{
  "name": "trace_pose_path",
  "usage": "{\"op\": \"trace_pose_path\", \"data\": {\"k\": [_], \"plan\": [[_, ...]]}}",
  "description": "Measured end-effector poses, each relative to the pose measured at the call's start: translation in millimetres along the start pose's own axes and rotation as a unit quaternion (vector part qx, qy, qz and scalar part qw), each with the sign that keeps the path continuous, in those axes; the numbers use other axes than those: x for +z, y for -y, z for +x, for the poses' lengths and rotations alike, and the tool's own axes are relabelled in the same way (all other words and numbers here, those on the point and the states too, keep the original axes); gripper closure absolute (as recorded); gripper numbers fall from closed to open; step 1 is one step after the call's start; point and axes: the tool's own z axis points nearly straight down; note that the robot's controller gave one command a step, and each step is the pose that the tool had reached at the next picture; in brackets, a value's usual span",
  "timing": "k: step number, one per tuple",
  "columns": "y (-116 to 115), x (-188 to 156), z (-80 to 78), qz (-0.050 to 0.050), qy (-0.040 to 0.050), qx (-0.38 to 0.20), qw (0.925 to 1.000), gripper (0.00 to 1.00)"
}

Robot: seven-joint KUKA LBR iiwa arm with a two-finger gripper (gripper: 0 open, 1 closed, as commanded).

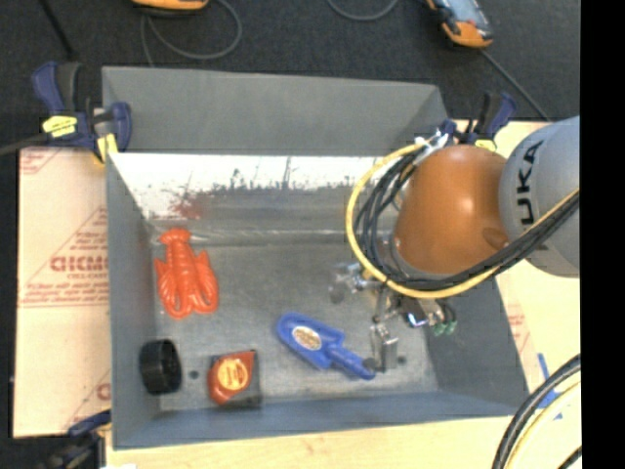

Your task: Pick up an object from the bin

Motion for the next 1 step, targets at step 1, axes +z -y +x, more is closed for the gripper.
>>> {"op": "trace_pose_path", "data": {"k": [1], "plan": [[-8.3, 56.7, -4.1, -0.001, 0.0001, 0.048, 0.9988, 0.00]]}}
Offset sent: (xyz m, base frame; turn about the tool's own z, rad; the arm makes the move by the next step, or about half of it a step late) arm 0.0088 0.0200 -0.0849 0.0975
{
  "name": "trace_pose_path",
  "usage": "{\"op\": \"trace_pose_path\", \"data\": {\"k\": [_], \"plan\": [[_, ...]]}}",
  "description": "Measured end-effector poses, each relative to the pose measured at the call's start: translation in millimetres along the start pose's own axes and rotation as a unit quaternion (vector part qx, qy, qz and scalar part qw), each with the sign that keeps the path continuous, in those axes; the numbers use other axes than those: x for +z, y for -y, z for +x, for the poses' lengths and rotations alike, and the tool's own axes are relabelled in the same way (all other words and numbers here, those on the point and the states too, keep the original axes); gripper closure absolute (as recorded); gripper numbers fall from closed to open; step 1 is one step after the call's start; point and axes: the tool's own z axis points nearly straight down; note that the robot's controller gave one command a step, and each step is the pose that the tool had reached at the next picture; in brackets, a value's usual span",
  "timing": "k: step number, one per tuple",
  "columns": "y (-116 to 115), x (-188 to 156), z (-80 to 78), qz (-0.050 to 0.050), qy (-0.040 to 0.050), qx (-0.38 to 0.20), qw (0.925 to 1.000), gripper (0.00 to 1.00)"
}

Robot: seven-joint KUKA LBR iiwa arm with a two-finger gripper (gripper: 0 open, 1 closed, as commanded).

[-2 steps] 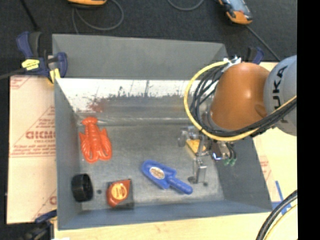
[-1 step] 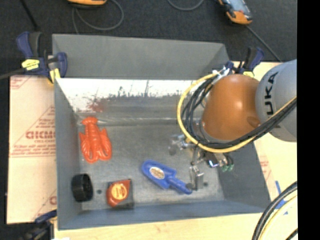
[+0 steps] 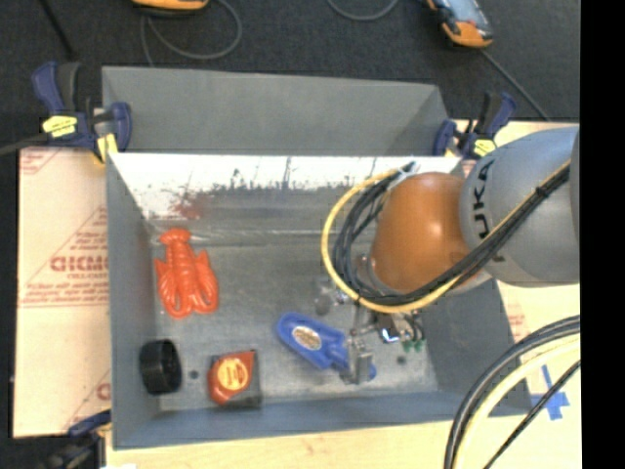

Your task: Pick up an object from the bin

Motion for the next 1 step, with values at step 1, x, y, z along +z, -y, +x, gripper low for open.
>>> {"op": "trace_pose_path", "data": {"k": [1], "plan": [[-8.3, 32.1, -6.4, -0.001, -0.0055, 0.000, 1.0000, 0.00]]}}
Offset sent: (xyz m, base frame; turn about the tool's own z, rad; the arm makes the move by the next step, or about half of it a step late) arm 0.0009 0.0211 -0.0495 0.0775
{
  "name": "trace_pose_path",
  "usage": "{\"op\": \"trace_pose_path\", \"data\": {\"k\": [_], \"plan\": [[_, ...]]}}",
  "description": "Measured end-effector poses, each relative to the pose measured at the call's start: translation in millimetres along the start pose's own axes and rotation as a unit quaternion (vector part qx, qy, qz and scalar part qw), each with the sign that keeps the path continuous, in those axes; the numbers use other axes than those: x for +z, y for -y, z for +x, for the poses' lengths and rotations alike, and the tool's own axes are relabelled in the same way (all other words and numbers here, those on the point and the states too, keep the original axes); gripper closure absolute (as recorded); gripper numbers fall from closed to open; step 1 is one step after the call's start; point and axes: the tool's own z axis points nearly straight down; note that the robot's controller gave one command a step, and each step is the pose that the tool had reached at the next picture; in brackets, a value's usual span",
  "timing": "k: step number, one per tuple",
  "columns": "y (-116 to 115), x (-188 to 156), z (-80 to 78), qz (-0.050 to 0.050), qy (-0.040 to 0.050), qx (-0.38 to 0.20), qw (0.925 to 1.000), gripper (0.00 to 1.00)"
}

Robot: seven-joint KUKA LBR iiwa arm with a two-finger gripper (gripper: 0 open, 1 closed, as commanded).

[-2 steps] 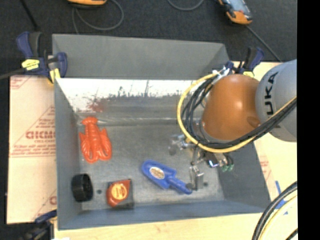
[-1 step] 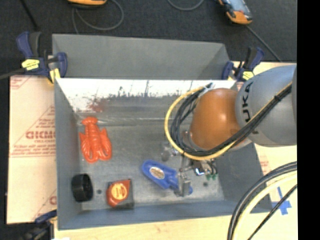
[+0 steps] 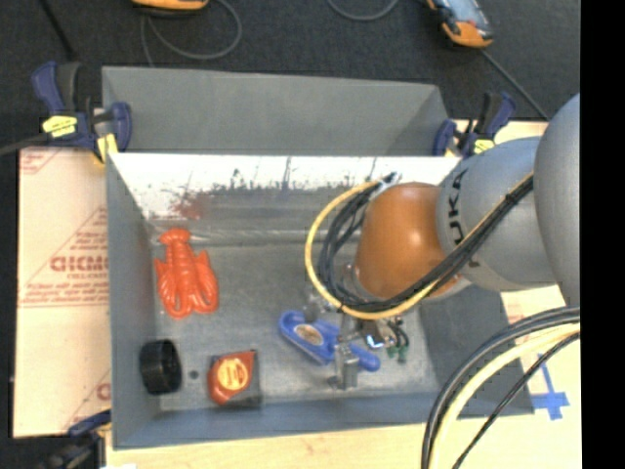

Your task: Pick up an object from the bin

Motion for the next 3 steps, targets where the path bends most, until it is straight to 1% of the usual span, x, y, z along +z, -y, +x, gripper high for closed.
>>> {"op": "trace_pose_path", "data": {"k": [1, 2, 3], "plan": [[-7, 6, -1.5, 0.000, 0.0033, 0.022, 0.9997, 0.00], [6, 14, -2.9, 0.001, 0.0035, 0.029, 0.9996, 0.00], [8, 16, 0.9, 0.000, 0.0007, 0.052, 0.9987, 1.00]]}}
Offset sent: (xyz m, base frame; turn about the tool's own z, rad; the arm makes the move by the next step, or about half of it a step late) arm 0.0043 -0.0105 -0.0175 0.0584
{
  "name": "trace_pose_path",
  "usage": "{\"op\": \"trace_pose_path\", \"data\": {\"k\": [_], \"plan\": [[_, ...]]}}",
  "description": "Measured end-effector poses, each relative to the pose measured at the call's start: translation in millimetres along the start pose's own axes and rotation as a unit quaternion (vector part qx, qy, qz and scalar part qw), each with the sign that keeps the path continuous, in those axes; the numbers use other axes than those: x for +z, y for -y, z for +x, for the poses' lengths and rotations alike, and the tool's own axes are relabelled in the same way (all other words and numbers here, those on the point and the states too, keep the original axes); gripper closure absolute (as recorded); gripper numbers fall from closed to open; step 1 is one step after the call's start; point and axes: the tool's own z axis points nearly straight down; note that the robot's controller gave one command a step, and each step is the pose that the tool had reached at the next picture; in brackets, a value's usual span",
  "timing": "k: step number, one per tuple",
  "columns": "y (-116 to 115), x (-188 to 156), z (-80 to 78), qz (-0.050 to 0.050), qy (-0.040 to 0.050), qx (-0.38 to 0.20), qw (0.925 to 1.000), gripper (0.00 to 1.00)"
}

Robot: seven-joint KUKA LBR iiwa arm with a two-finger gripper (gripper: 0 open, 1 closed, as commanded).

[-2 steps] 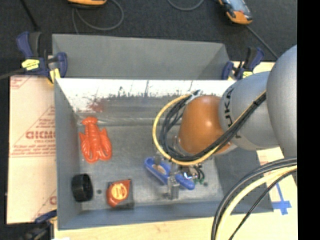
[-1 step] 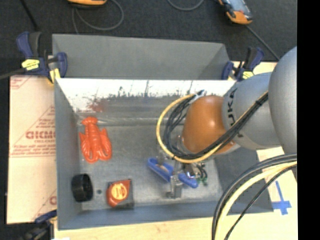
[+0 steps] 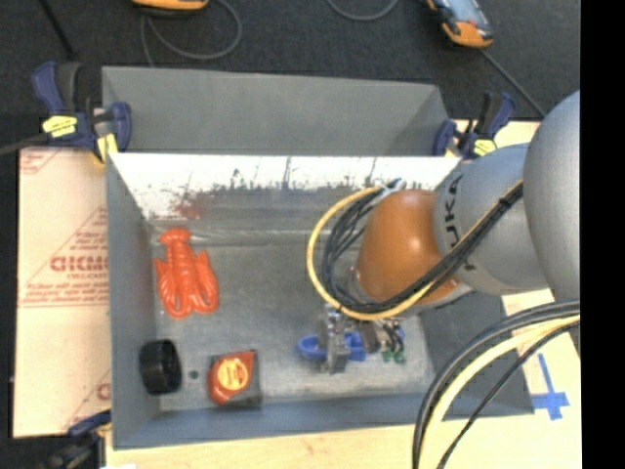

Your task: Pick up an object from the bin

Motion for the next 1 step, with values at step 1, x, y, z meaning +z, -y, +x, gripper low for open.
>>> {"op": "trace_pose_path", "data": {"k": [1], "plan": [[-1.6, 0.2, 0.5, 0.000, -0.0003, 0.003, 1.0000, 1.00]]}}
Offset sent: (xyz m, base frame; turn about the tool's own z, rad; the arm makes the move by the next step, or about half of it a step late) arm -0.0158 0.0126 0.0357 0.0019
